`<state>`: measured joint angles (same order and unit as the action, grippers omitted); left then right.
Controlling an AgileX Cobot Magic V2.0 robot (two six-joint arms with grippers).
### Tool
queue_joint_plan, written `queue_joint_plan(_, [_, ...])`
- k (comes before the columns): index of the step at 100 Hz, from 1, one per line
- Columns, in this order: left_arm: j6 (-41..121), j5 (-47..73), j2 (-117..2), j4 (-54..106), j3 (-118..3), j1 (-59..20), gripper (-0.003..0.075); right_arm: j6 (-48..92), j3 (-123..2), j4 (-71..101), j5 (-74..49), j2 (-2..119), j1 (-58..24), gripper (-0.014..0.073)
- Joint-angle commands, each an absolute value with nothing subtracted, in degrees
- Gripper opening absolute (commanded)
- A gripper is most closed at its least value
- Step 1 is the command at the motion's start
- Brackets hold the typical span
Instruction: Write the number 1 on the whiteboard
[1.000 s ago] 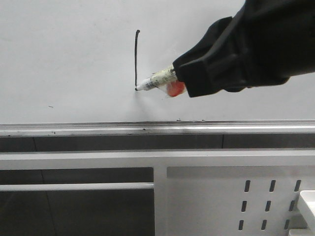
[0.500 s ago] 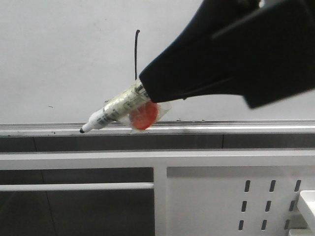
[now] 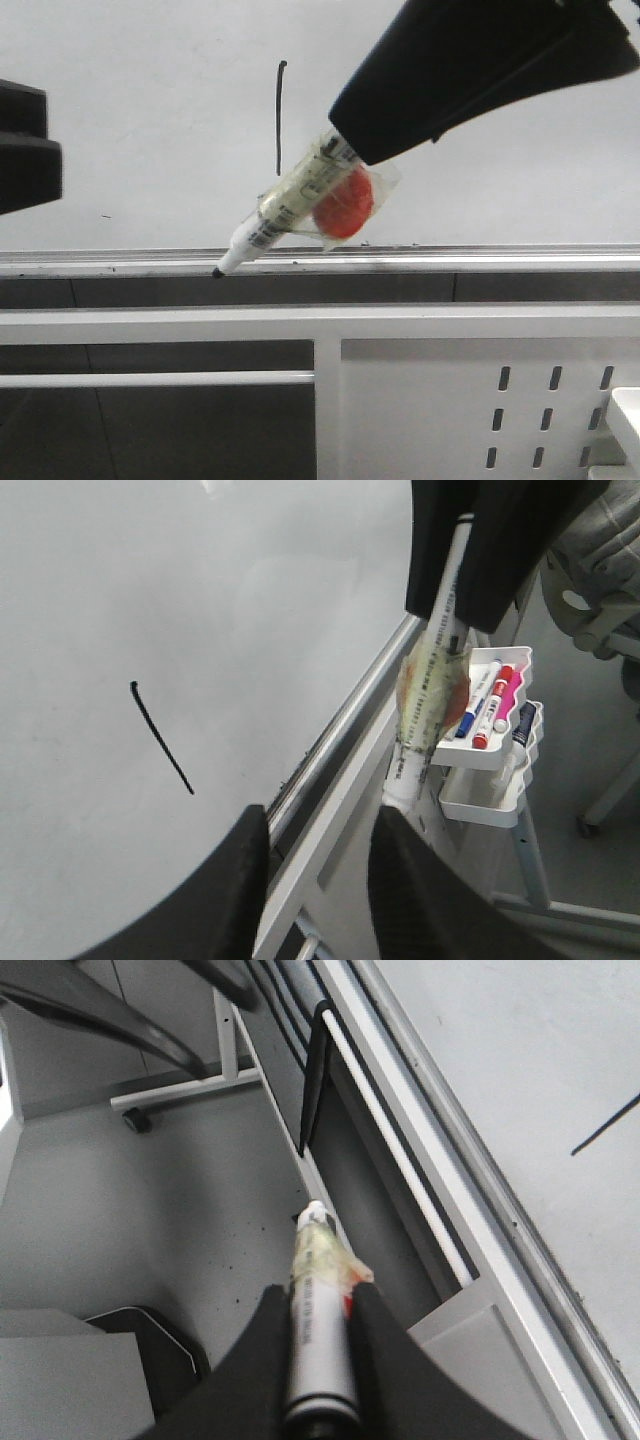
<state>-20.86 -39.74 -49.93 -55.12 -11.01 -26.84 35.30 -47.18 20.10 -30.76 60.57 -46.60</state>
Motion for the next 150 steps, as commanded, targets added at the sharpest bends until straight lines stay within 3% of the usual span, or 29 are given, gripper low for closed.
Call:
queue_joint_plan(1, [-21.8,-44.2,-53.4,-55.1,-15.0,-29.0,0.0249,35.3,-51.1,20.1,-30.2,61.2,-46.2,-0.0069])
queue_joint_plan(34, [-21.8,-41.3,-63.9,-54.5,-22.5,-35.1,0.0243,35.3,-58.3,15.8,-35.6,66.2,-46.2,-0.0069])
queue_joint_plan(106, [-21.5,-41.8,-68.8,-52.0,-23.4,-35.1,0.024,35.3,-60.1,16.5,-36.7,66.2,-48.6,-0.0069])
queue_joint_plan(114, [-21.5,-41.9,-68.8,-52.0,-23.4,-35.1,0.0194,35.3,-60.1,16.5,-36.7,66.2,-48.6,-0.0069])
queue_joint_plan(125, [-21.5,-44.0,-68.8,-52.0,-23.4,-35.1,-0.0023,35.3,-60.1,16.5,-36.7,66.2,-48.6,-0.0069])
queue_joint_plan(144, [-21.5,-46.0,-68.8,-50.5,-23.4,-35.1,-0.002,35.3,-60.1,16.5,-35.0,66.2,-48.6,-0.0066])
queue_joint_plan(150, [-21.5,-45.8,-68.8,-49.6,-23.4,-35.1,-0.002,35.3,-60.1,16.5,-34.7,66.2,-48.6,-0.0021])
